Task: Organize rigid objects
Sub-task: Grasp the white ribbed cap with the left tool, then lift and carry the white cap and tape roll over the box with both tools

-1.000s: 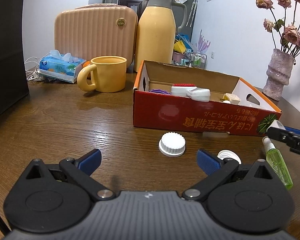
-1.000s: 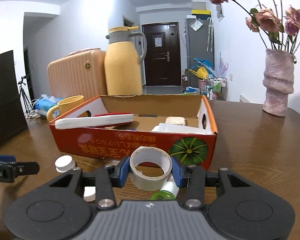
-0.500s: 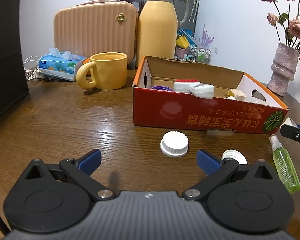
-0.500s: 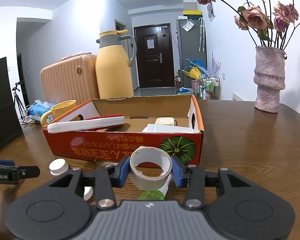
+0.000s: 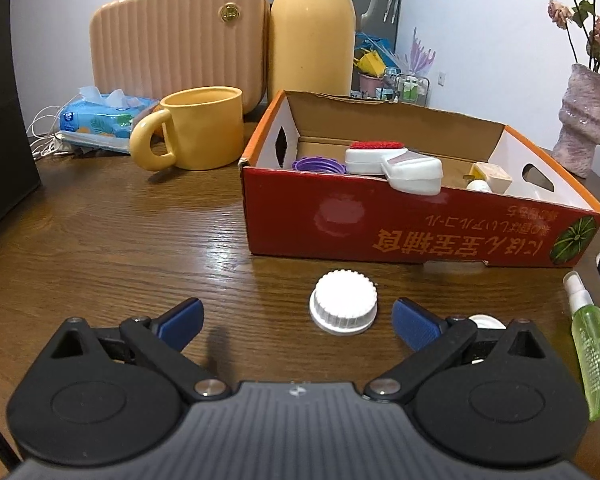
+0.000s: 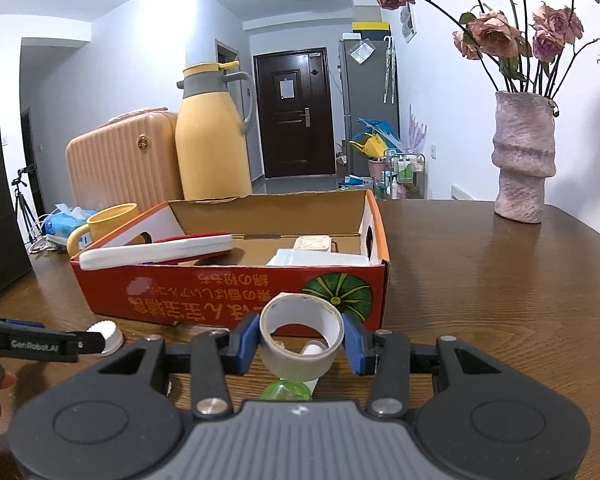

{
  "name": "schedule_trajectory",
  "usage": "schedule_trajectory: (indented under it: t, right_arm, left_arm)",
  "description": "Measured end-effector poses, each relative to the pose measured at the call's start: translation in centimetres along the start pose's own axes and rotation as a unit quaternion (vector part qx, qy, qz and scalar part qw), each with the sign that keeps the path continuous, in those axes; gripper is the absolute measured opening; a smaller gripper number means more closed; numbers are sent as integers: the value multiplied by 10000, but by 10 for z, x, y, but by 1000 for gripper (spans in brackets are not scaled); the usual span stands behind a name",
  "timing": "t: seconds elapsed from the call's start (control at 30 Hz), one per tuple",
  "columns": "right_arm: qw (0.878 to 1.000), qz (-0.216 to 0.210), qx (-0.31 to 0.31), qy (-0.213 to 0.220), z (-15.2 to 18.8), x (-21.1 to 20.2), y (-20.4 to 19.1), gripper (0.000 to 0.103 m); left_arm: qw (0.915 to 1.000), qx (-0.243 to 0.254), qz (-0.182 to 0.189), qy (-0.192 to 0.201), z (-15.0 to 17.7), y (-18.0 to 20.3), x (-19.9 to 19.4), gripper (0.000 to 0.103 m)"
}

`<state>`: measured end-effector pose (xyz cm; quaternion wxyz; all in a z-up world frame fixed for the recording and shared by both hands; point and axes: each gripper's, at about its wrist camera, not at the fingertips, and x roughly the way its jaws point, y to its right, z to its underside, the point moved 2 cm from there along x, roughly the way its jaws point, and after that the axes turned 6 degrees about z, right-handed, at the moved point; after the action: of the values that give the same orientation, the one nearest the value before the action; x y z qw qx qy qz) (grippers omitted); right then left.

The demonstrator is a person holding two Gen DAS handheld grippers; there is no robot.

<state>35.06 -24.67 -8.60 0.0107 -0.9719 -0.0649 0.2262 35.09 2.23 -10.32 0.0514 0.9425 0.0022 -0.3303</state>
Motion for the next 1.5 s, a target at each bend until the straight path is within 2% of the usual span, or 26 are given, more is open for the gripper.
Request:
schedule_trajectory:
  t: [0.07,0.13,0.3,0.37,0.43,0.47,0.53,0.6,0.87,1.5]
  right_arm:
    - [10000,15,-1,-7,0,0,0,43]
    - [10000,30,2,-14,1,1,0,43]
    - [10000,48,8,-16,1,1,0,43]
    - [10000,49,1,-22,1,1,0,43]
    - [10000,54,-6,-26,1,1,0,43]
    - [10000,57,-8,-26,1,1,0,43]
    - [10000,55,-7,-24,1,1,0,43]
    - [10000,58,-11,-27,1,2,0,43]
    - [9999,89,-54,-30,2,2,-1,43]
    - [9999,63,-29,142,2,-6,-2,43]
  left_arm:
    - [10000,-5,3,-4,-1,0,3,101]
    - [10000,41,-19,10,-2,2,6,95]
    - [9999,127,-45,-12,-4,7,14,91]
    - [9999,140,-18,-4,-4,8,16,84]
    - [9998,186,9,-25,-5,11,19,68]
    - [9997,219,17,-43,-5,12,21,66]
    - [9995,296,63,-77,-4,15,23,49]
    - [9992,365,138,-37,-3,17,21,41]
    - [9985,417,367,-3,0,19,15,41]
    - [9954,336,772,458,4,27,-29,41]
